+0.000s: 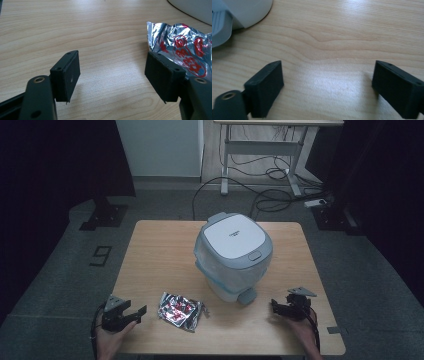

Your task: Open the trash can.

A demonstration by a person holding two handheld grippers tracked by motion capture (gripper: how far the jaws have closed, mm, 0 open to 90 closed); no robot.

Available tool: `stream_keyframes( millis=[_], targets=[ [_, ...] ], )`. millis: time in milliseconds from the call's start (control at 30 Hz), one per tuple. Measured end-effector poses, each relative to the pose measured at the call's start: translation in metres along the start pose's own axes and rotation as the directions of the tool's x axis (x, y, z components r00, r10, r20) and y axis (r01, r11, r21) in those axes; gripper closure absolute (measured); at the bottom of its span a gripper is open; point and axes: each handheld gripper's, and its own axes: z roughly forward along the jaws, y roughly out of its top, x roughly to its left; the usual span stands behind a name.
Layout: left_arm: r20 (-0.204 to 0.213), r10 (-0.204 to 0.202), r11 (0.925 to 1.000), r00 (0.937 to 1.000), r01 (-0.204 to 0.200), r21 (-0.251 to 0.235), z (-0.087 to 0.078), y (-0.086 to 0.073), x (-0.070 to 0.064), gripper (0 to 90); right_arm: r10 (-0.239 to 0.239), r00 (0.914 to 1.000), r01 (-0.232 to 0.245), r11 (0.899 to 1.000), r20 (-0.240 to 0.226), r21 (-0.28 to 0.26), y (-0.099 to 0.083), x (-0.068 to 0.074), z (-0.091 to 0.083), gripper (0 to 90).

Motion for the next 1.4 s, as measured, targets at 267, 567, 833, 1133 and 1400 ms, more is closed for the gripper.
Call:
stream_keyframes(
  millis=[267,567,833,1133,1400],
  targets=[
    [-0.004,0.017,0.9998,0.9998,-0.017,-0.004,0.004,0.002,-0.002,28.8,-0.021,0.9998,0.021,1.000,-0.008,-0.006,-0.001,-0.004,-0.002,15.7],
    [0.015,0.047,0.9986,0.9988,-0.047,-0.023,0.000,0.002,-0.007,28.7,0.027,0.9978,-0.029,0.999,-0.060,-0.033,0.000,-0.014,-0.012,38.2],
    [0.032,0.062,0.9979,0.9976,-0.061,-0.022,0.001,0.004,-0.009,28.8,-0.025,0.9957,0.014,0.993,-0.090,-0.119,0.004,-0.017,-0.028,67.8],
    [0.034,0.065,0.9979,0.9973,-0.065,-0.007,0.003,0.003,-0.011,29.0,-0.093,0.9836,0.064,0.981,-0.155,-0.182,0.007,-0.011,-0.044,89.3],
    [0.038,0.076,0.9971,0.9964,-0.076,0.005,0.006,0.003,-0.014,29.2,-0.173,0.9554,0.119,0.967,-0.239,-0.226,0.013,0.002,-0.047,89.5]
  ],
)
